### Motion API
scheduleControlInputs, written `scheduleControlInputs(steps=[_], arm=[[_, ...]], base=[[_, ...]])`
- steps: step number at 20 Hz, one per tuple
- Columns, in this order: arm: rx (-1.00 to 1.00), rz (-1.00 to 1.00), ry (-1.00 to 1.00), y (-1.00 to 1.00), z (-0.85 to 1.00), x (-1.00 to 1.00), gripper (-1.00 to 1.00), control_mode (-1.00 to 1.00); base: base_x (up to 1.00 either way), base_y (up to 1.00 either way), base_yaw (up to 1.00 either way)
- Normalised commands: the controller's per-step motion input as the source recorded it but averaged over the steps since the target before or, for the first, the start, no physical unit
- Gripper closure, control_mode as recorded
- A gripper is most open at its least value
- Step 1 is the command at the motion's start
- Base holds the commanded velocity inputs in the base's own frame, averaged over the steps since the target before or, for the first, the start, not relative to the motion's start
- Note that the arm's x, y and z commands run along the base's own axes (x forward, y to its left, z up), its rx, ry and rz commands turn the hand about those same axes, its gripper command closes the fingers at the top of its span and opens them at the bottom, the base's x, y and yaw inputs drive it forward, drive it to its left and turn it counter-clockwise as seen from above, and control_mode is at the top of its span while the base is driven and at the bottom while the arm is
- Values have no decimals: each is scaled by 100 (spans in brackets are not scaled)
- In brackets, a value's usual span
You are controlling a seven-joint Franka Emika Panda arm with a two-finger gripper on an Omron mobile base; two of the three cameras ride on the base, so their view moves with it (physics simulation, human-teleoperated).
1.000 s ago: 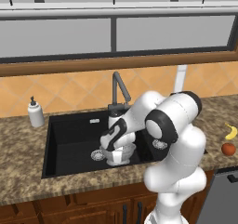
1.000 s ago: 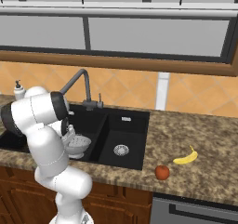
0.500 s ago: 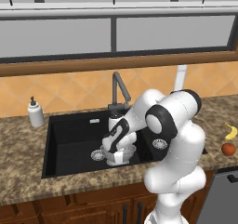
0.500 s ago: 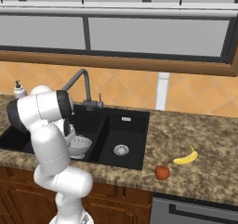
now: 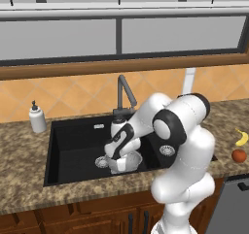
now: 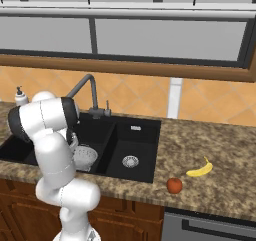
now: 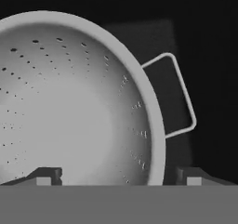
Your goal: Put the colander in the sink, put the banana, orange in the colander, and turn on the sink faucet and pour water over the colander.
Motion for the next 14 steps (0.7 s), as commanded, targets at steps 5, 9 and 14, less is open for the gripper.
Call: scheduleControlInputs(steps=[5,9,14], arm=[[0,-7,1,45,29,-17,-100,-100],[-1,0,0,16,58,-14,-100,-100],[-7,11,0,3,69,-34,-100,-100]], base=[[0,0,0],[0,0,0],[0,0,0]])
